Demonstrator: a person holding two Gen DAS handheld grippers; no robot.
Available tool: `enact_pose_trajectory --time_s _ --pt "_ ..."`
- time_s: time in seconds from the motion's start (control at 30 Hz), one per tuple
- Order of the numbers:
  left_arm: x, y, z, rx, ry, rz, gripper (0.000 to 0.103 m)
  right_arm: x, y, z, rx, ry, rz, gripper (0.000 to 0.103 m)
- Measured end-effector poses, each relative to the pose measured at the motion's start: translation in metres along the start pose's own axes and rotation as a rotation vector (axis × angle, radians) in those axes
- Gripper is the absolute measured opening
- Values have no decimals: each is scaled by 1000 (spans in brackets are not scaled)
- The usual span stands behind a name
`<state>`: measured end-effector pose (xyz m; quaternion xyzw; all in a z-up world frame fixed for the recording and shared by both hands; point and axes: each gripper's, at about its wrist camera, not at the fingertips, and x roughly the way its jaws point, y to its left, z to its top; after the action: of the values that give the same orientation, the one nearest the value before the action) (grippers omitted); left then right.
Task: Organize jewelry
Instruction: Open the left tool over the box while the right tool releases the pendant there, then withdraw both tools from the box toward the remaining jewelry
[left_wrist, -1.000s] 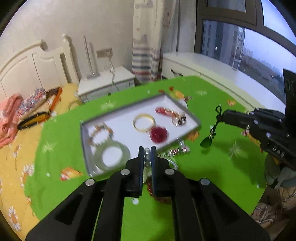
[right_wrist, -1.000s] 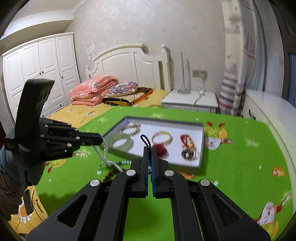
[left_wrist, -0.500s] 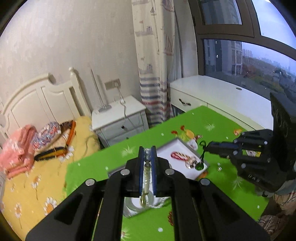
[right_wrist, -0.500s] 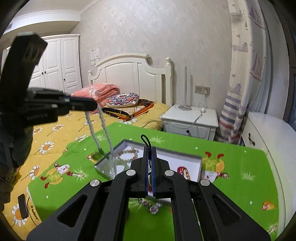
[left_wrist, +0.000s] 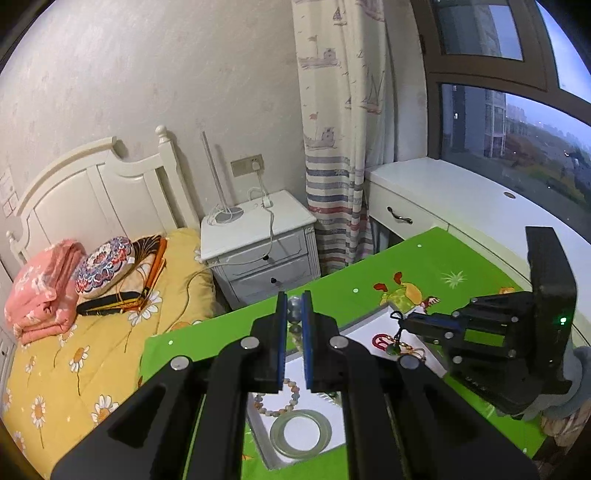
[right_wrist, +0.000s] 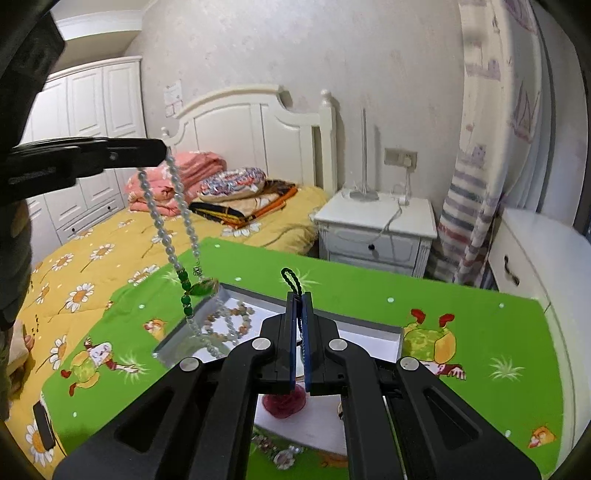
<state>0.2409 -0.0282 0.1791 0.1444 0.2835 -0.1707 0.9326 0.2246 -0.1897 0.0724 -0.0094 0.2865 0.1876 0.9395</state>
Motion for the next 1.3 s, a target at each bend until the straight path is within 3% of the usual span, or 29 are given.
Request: enact_pose_trajectory --time_s 0.3,0.53,0.9,0.97,1.0,1.03,1.07,1.2,1.3 --pt "59 4 -29 -64 74 -38 7 66 -11 -7 18 96 -22 4" --pt "128 0 -81 -128 206 -93 7 120 -18 -29 27 235 -33 4" --pt "190 -3 -140 -190 402 -78 9 140 -18 -46 30 334 -40 6" --pt "190 -2 -144 -197 423 -67 22 138 -19 -46 46 339 -27 16" --pt "186 -1 -144 -203 419 -61 43 135 -19 -46 53 339 -14 23" --pt "183 1 -144 -206 411 -53 67 131 -17 -46 56 329 -3 42" --pt "176 3 -142 -209 396 -24 69 125 -16 -45 55 311 0 58" --pt "140 12 -130 -210 323 48 76 92 -10 -34 57 248 2 59" --pt "98 12 -118 -188 229 130 88 58 -3 -23 51 186 1 59"
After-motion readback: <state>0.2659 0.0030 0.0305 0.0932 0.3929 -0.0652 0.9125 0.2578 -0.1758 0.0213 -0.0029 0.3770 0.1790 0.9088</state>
